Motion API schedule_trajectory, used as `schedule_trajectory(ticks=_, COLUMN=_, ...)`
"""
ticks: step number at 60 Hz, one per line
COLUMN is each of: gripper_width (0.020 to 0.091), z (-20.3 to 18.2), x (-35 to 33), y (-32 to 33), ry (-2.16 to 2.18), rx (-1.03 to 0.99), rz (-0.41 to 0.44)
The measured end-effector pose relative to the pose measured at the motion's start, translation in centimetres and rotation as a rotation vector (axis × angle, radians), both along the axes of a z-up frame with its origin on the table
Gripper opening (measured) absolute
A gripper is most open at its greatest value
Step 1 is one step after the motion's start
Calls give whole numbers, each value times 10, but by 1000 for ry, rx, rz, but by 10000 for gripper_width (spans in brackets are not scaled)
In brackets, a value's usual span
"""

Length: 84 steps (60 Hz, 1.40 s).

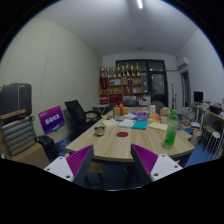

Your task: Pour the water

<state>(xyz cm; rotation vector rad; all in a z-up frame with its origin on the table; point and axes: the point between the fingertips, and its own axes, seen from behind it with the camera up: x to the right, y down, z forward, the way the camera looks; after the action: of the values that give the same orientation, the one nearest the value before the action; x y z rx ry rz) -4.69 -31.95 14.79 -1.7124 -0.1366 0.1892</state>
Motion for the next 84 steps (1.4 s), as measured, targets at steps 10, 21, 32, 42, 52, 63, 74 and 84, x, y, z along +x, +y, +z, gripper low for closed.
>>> schedule_trajectory(ticks=10, gripper_width=824, z=-4, x=44, y=25, ry=-28, rx=35, rz=-66)
schedule_trajectory(ticks=21, gripper_width=819, z=-24, x=106, y=61, ry=-57, rx=56, rz=-147)
schedule_trajectory(ticks=32, gripper_width=819, z=-44, x=217, y=130, ry=-25, rx=48, rz=-274)
schedule_trajectory(ticks=42, gripper_width=826, z=-58, x=271, y=201, ry=-52, rx=50, rz=-323)
schedule_trajectory(ticks=52, gripper_width=827, z=-57, x=291, y=258, ry=-20, rx=81, rz=-345)
schedule_trajectory(ticks=63, gripper_width=480, z=-71, x=304, y=296, ry=-10, rx=33, rz=-407)
schedule_trajectory(ticks=74, gripper_width=464, z=-73, x=309, y=301, ry=-9, rx=86, rz=-465)
schedule_trajectory(ticks=84, gripper_width=391, z=-63, x=291, y=297, ry=-86, rx=90, rz=-456)
